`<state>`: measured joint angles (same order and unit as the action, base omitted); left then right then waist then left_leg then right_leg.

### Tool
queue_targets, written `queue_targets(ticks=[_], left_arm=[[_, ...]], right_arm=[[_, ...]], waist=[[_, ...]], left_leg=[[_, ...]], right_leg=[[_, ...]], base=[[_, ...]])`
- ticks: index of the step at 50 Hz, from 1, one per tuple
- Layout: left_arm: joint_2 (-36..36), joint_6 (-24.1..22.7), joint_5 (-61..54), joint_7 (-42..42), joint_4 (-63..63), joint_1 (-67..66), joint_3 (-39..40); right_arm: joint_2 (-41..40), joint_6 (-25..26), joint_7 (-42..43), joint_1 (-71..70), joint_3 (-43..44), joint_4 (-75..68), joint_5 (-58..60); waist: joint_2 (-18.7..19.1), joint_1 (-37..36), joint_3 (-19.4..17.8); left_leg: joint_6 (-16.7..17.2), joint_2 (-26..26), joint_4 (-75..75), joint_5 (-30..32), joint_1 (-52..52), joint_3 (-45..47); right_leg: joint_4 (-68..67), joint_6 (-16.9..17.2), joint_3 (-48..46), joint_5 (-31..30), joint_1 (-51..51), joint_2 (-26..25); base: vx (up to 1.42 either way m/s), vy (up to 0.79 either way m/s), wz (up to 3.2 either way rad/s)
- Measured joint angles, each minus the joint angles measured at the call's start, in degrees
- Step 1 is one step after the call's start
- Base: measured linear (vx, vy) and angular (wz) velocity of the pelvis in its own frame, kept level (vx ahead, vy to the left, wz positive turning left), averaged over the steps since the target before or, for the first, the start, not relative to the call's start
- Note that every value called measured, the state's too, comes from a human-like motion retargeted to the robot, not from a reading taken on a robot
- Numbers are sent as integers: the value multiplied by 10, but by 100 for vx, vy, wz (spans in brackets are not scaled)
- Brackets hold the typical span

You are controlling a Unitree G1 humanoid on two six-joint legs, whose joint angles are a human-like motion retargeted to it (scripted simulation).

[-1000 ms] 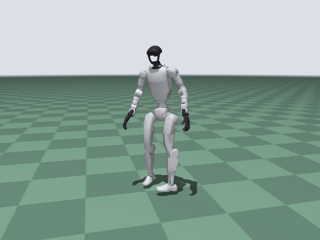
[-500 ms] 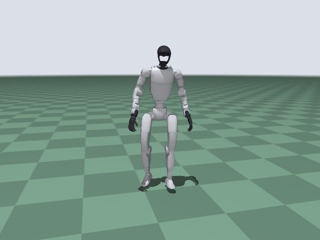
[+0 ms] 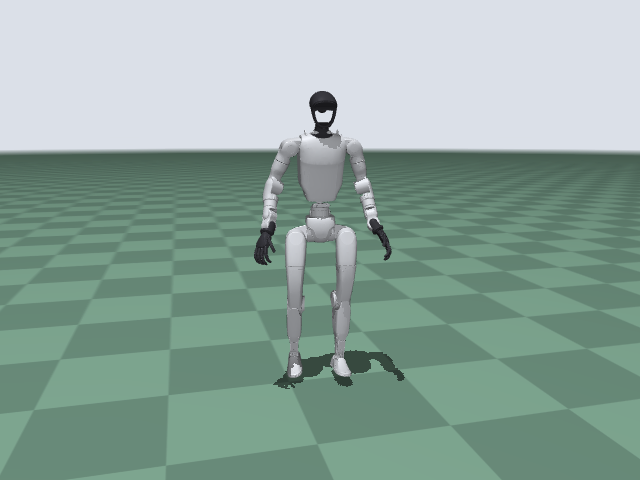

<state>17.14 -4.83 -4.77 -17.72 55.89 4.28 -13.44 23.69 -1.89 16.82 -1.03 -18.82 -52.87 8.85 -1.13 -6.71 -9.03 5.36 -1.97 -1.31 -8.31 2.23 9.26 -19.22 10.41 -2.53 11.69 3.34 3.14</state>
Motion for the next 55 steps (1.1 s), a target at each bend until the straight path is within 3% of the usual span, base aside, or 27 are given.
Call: queue_targets(ticks=[5, 15, 20, 27, 30, 34, 38, 43, 47, 55], left_arm=[[-7, 1, -48, -6, -5, 3, 0], [-32, 20, -35, 92, 84, 54, -47], [-30, 10, 41, 124, 59, 48, -52], [60, -25, 181, 100, -48, -14, -78], [84, -25, 148, 86, -46, -34, -69], [74, -2, 21, 104, 24, -31, -26], [41, 18, -67, 77, 124, -4, 25], [-6, 10, -83, 18, 159, 5, 43], [-37, 3, -81, 34, 102, -8, 31], [-28, -8, 72, -2, -65, -3, -60]], right_arm=[[14, 3, 18, -13, 23, -22, -43], [5, 5, -39, -12, 30, -80, -96], [-7, 1, -64, 5, 19, -69, -56], [34, -29, -66, 53, 22, 34, 48], [43, -32, -47, 72, 50, 45, 9], [52, -17, -42, 76, 81, 12, -58], [79, 2, -39, 60, 53, -11, 9], [88, -1, -34, 26, 3, -2, 49], [59, -5, -29, -19, -28, 18, 27], [-26, -9, -4, -144, -116, 58, 50]], waist=[[19, 15, 1], [32, 21, 12], [22, 15, 14], [24, 15, 18], [21, 21, 30], [19, 27, 41], [23, 29, 40], [27, 30, 31], [20, 26, 15], [-11, 4, -63]], left_leg=[[-2, 5, 13, -5, 9, 1], [-9, 4, 46, -6, -9, -14], [-19, -12, 58, -12, -19, -48], [-9, -4, 50, -11, -1, -68], [-4, -4, 38, -10, 6, -66], [-7, -9, 32, -10, 10, -67], [-14, -11, 29, -13, 13, -65], [-17, -12, 32, -15, 4, -58], [-19, -12, 32, -11, -16, -40], [-17, -4, 27, -6, -64, 7]], right_leg=[[22, -3, 0, -7, -25, -5], [80, 15, -13, -30, -58, -3], [118, 38, -19, -44, -77, 6], [148, 46, -15, -52, -105, -9], [145, 46, -16, -49, -105, -9], [138, 45, -18, -42, -104, -2], [134, 42, -16, -37, -103, 0], [139, 40, -6, -38, -95, 0], [131, 38, 13, -43, -64, 0], [144, 38, 57, -66, -3, -7]], base=[[5, -6, -3], [2, -8, 14], [1, -7, 11], [9, -6, -11], [11, 0, 2], [10, 4, 2], [9, 4, -5], [5, 5, -14], [-1, 5, -38], [-5, 4, -55]])
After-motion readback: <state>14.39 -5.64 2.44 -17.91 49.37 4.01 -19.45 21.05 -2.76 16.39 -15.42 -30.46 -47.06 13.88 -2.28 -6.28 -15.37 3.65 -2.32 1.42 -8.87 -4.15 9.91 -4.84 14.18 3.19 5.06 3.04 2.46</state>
